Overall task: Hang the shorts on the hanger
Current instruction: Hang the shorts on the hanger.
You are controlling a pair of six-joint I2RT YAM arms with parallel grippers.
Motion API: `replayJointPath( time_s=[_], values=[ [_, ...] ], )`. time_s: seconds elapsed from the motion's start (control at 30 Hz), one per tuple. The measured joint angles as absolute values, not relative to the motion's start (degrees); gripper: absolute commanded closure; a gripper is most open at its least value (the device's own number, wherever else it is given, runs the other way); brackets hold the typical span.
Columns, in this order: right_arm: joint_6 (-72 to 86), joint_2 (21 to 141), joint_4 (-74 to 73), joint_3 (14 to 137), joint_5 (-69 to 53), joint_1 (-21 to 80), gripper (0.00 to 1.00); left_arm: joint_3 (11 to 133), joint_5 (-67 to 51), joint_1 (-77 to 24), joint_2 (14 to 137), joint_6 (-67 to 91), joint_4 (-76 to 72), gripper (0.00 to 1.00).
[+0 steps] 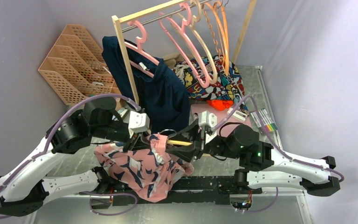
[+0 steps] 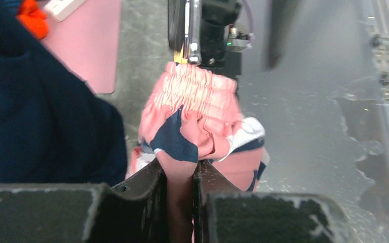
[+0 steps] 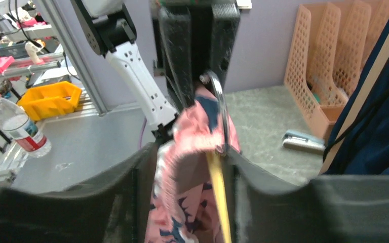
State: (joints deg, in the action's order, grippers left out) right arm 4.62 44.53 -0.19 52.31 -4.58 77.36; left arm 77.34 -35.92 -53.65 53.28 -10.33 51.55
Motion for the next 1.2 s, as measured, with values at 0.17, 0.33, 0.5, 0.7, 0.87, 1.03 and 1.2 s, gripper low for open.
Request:
replayJointPath(
  time_s=[0.17, 0.33, 0.5, 0.7, 0.87, 1.03, 1.2],
  values=[
    [5.5, 44.3, -1.8, 57.2, -3.2, 77.5, 0.32, 75.2, -28.6, -53.4, 49.0, -8.9, 51.9, 0.93],
    [6.7, 42.0, -5.1, 61.3, -0.8, 77.6, 0.31, 74.8, -22.0, -53.4, 41.9, -6.7, 52.1, 0.93],
    [8.9, 36.9, -8.7, 62.0, 3.2, 77.6, 0.32, 75.5, -17.4, -53.4, 35.1, -3.9, 52.0, 0.93],
    [13.7, 30.9, -10.9, 58.2, 10.6, 77.6, 0.33, 78.2, -14.1, -53.4, 31.7, -1.5, 49.7, 0.93],
    [19.7, 30.0, -12.8, 50.4, 15.0, 77.6, 0.35, 78.9, -11.6, -53.4, 29.7, 0.0, 45.8, 0.93],
    [25.6, 34.3, -13.2, 46.2, 15.4, 77.6, 0.36, 78.9, -9.0, -53.4, 28.1, 1.3, 42.1, 0.93],
    [30.0, 39.9, -8.2, 43.9, 15.6, 77.6, 0.36, 78.7, -8.3, -53.4, 27.6, 2.2, 39.3, 0.93]
  ],
)
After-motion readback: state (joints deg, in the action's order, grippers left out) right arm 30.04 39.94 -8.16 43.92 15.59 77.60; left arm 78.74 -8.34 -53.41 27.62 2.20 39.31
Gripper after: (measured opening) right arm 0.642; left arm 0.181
